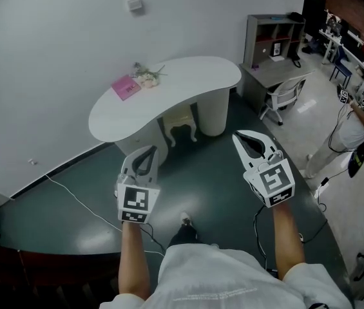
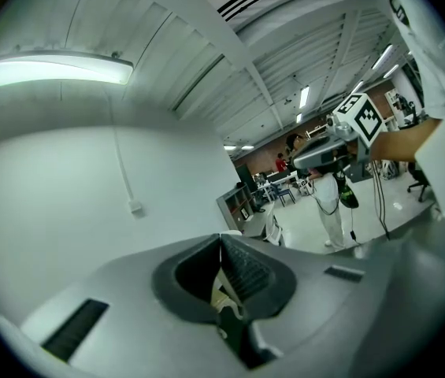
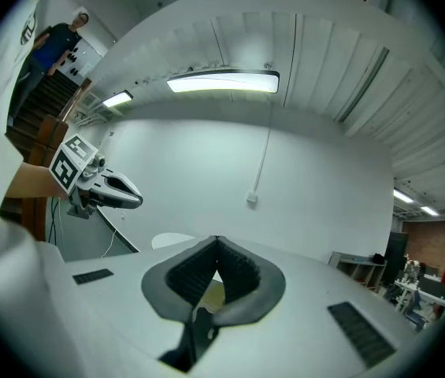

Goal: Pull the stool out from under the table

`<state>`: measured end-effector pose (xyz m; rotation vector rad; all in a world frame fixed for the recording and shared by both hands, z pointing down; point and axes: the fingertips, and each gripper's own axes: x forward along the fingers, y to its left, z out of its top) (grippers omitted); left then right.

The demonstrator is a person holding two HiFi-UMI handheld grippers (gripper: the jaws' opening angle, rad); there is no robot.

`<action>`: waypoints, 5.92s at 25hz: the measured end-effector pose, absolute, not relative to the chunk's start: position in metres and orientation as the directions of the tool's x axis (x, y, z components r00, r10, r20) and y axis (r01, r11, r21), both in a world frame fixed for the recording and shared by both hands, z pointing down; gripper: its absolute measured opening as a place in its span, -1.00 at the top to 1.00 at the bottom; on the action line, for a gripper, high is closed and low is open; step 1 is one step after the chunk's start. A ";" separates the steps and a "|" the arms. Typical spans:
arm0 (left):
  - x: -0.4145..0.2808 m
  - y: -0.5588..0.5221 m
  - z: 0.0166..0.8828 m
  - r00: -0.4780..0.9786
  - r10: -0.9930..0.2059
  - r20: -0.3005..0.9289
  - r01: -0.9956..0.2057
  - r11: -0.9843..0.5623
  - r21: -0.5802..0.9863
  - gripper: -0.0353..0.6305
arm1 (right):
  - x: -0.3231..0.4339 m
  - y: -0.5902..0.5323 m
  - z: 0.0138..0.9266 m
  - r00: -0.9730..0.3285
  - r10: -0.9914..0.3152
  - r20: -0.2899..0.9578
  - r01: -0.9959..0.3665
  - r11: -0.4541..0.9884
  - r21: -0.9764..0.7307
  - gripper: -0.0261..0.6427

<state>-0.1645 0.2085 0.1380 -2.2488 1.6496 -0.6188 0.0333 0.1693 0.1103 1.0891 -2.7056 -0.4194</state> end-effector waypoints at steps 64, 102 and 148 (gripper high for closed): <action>-0.153 -0.272 0.332 0.423 -0.774 0.471 -0.821 -0.547 -0.161 0.42 | 0.030 -0.298 0.284 -0.602 -0.727 0.330 -0.732 0.668 0.133 0.35; -0.166 -0.372 0.788 0.413 -0.676 0.611 -0.905 -0.381 0.189 0.27 | 0.029 -0.352 0.685 -0.541 -0.644 0.542 -0.767 0.642 -0.004 0.26; -0.190 -0.433 1.011 0.221 -0.715 0.663 -0.965 -0.063 0.254 0.12 | 0.065 -0.355 0.817 -0.475 -0.674 0.566 -0.839 0.540 -0.061 0.26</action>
